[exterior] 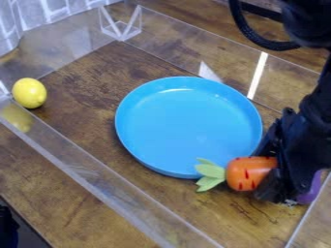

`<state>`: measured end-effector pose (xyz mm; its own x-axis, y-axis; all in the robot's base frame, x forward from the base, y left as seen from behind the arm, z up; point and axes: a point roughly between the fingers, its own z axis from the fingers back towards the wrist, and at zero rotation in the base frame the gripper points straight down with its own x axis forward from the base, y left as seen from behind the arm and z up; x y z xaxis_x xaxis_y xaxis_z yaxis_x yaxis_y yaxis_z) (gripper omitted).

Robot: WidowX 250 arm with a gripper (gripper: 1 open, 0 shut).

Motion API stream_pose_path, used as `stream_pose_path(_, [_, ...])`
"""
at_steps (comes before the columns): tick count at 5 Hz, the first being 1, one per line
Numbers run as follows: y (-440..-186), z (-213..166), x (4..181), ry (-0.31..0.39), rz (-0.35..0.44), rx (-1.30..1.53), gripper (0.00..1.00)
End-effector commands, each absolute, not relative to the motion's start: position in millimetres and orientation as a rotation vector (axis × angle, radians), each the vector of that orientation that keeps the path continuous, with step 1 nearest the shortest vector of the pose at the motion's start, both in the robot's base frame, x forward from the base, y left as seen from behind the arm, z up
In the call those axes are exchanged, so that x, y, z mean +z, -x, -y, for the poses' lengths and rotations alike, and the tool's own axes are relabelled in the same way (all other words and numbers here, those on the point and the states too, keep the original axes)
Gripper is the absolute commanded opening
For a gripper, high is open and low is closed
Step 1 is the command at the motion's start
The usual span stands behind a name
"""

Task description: Move the carrot to the right side

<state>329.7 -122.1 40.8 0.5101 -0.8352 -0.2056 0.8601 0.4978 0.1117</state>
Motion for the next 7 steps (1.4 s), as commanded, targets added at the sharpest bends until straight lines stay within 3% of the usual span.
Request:
stream_pose_path(1, [-342.5, 114.9, 76.9, -0.213, -0.017, -1.061, 1.00])
stream_pose_path(3, [-356.0, 108.3, 69.4, -0.203, -0.012, -1.075, 1.00])
stream_pose_path(5, [-353.3, 103.7, 41.0, -0.186, -0.027, -1.060, 1.00])
stream_pose_path(6, [-346.7, 98.7, 29.8, -0.176, -0.027, -1.020, 0.00])
stream_pose_path(7, [-352.5, 104.0, 27.5, -0.163, -0.015, -1.040, 0.00])
